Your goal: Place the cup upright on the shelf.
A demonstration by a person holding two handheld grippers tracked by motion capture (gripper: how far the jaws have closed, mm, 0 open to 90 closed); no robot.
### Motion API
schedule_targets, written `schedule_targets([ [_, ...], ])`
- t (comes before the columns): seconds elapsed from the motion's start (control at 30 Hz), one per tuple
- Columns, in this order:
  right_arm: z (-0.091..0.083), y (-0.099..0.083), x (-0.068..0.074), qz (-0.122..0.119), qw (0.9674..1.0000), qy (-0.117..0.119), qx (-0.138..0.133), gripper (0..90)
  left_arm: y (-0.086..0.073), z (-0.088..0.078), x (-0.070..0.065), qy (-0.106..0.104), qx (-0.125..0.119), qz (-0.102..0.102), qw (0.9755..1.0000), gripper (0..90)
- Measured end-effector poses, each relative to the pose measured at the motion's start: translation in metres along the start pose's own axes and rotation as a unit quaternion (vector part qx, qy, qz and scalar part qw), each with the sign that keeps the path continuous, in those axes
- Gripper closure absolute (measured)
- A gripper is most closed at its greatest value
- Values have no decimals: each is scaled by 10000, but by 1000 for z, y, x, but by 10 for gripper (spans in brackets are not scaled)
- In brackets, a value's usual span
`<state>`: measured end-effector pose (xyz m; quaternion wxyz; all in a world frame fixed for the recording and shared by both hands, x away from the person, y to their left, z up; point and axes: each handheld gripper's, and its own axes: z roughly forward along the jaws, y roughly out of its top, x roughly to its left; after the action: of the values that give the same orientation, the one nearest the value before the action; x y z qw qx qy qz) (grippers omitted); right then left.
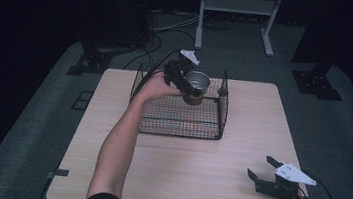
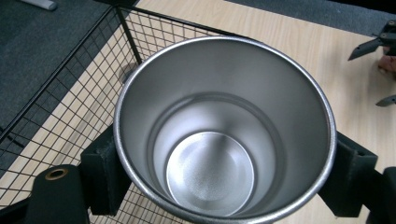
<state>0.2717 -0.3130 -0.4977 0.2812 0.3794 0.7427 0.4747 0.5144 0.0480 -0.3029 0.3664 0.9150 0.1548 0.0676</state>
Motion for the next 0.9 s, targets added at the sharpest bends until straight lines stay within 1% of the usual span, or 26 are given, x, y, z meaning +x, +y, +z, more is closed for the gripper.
schedule_targets([
  [0.03, 0, 0, 0, -3, 10000, 1, -2, 132, -1, 3, 2, 33, 25, -18, 10000, 179],
  [0.1, 0, 0, 0, 1, 10000, 3, -2, 132, -2, 7, 4, 20, 52, -36, 10000, 179],
  [0.17, 0, 0, 0, 5, 10000, 4, -6, 132, -3, 12, 6, -5, 26, -110, 9999, 179],
  [0.2, 0, 0, 0, 5, 10000, 3, -9, 132, -4, 13, 7, -13, 37, -101, 9999, 179],
  [0.23, 0, 0, 0, 5, 10000, 2, -10, 132, -4, 16, 8, -19, 21, -138, 9999, 179],
  [0.33, 0, 0, -1, 15, 10000, 6, -6, 132, -5, 23, 9, -33, 66, -152, 9999, 179],
  [0.4, -1, 0, 0, 28, 10000, 9, -9, 132, -6, 28, 11, -43, 143, -140, 9998, 179],
  [0.53, -1, 0, -1, 14, 10000, 14, -7, 133, -8, 34, 12, -69, 133, -216, 9997, 179],
  [0.6, -1, 0, -1, 23, 10000, 16, -8, 133, -11, 40, 13, -64, 180, -223, 9996, 179],
  [0.7, -1, 0, -1, 29, 10000, 19, -8, 132, -13, 43, 15, -54, 225, -223, 9995, 179],
  [0.73, -1, 0, -1, 24, 10000, 26, 0, 132, -17, 46, 16, -3, 208, -256, 9995, 179],
  [0.83, -1, 0, -1, 21, 10000, 22, -26, 132, -20, 49, 18, 0, 222, -298, 9993, 179],
  [0.9, -1, 0, -1, 39, 10000, 31, -25, 133, -23, 54, 20, -13, 262, -378, 9989, 179],
])
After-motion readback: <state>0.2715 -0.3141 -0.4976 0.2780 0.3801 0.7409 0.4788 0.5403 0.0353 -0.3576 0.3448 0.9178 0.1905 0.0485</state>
